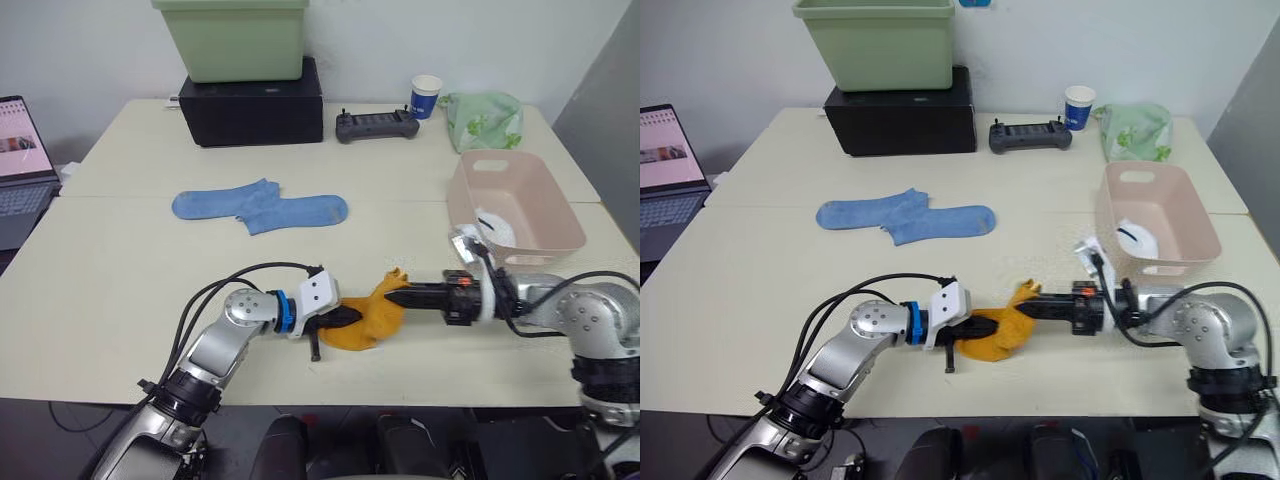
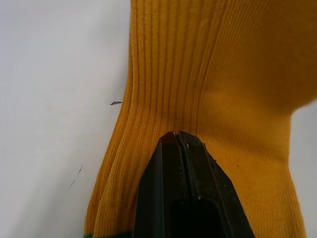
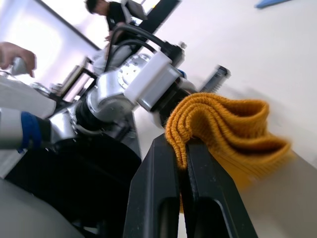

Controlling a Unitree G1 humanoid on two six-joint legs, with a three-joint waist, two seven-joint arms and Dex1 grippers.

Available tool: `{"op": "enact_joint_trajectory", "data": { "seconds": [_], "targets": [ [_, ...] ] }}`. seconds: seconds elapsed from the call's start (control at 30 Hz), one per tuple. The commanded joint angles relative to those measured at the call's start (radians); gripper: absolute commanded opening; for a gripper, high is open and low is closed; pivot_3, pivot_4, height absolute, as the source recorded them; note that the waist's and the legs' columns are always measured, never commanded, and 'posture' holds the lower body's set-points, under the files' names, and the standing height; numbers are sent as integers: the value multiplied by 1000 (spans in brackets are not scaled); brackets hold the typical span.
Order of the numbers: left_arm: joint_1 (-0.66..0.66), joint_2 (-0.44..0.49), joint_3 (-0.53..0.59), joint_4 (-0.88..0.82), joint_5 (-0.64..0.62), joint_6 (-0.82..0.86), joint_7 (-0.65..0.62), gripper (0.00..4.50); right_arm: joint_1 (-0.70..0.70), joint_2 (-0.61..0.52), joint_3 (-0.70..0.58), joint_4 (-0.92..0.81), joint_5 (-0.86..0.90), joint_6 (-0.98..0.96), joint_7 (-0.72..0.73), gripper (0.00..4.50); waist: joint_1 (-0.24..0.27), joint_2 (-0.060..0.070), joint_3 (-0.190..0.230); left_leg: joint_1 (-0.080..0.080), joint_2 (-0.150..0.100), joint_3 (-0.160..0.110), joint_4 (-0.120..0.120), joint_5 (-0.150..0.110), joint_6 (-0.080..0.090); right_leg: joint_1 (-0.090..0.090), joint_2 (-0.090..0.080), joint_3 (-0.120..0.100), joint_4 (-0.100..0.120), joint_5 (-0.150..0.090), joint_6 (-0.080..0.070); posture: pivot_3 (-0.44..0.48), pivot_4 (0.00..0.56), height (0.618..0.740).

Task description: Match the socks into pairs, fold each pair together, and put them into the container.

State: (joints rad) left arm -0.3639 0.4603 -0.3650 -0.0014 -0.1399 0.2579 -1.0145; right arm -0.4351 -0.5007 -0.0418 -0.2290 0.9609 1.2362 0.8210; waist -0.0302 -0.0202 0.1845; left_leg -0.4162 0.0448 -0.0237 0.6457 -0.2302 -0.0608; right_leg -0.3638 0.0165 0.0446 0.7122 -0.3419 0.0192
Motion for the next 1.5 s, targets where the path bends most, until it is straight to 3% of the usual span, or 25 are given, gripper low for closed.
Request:
{"op": "enact_joint_trajectory", "data": {
  "seconds": [0.03, 0.3, 0.4, 0.53, 0.7, 0.83, 0.93, 1.1, 1.2, 1.33, 1.5],
  "targets": [
    [19, 10, -15, 25, 27, 26, 7, 0, -17, 69, 68, 19, -41, -44, -45, 7, 0, 0, 0, 0, 0, 0, 0, 0, 0, 0, 0, 0, 0, 0, 0, 0, 150, 740],
    [38, 38, 8, 4, 13, 38, 1, 0, -26, 111, 121, 58, -96, -93, -36, 7, -2, 0, 0, 0, 0, -1, 0, 0, 0, -1, 0, 0, 1, 0, 0, 0, 150, 740],
    [42, 43, 16, -1, 8, 42, 3, 0, -30, 124, 80, 50, -50, -65, -36, 778, -3, 0, 0, 0, 1, 0, 0, 0, 0, -2, 0, 0, 1, 0, 0, 0, 150, 740],
    [39, 41, 22, -3, 4, 51, 4, 0, -26, 119, 63, 14, 8, -27, -20, 2216, -3, 0, 0, 0, 1, 0, 0, 0, 0, -2, 0, 0, 1, 0, 0, 0, 150, 740],
    [28, 38, 23, 5, 2, 52, 5, 0, -21, 118, 36, -11, 61, 2, -41, 2216, -3, 0, 0, 0, 1, 0, 0, 0, 0, -2, 0, 1, 1, 0, 0, 0, 150, 740],
    [27, 41, 35, -6, -15, 59, -3, 0, 27, 59, 71, -55, -52, -116, -43, 2216, -2, 0, 0, -1, 0, 0, 0, 0, 0, -3, 1, 0, 1, 0, 0, 0, 150, 740],
    [25, 48, 46, -15, -26, 66, -5, 0, 59, 37, 121, -36, -169, -236, -36, 1638, -4, 0, 0, -1, 0, 0, 0, 0, 0, -3, 1, 1, 1, 0, 0, 0, 150, 740],
    [18, 65, 82, -64, -73, 116, -8, 0, 81, 31, 240, 6, -314, -382, 12, 39, -8, 0, 0, -1, 1, 0, -1, 0, 0, -5, 1, 1, 2, 0, 0, 0, 150, 740],
    [16, 114, 134, -133, -127, 183, -24, 0, 69, 55, 290, 40, -372, -435, 15, 39, -10, 0, 0, -1, 2, 0, -1, 0, 0, -5, 1, 1, 2, 0, 0, 0, 150, 740],
    [11, 278, 260, -233, -197, 262, -77, 0, 47, 50, 360, 92, -478, -492, 18, 39, -13, -1, 1, -2, 2, -1, -1, 0, 0, -7, 1, 1, 2, 0, 0, 0, 150, 740],
    [9, 401, 357, -307, -280, 306, -145, 0, 65, 50, 303, 63, -438, -467, 33, 39, -6, -1, 1, -3, 3, -1, -1, 0, 0, -6, 0, 0, 1, 0, 0, 0, 150, 740]
  ]
}}
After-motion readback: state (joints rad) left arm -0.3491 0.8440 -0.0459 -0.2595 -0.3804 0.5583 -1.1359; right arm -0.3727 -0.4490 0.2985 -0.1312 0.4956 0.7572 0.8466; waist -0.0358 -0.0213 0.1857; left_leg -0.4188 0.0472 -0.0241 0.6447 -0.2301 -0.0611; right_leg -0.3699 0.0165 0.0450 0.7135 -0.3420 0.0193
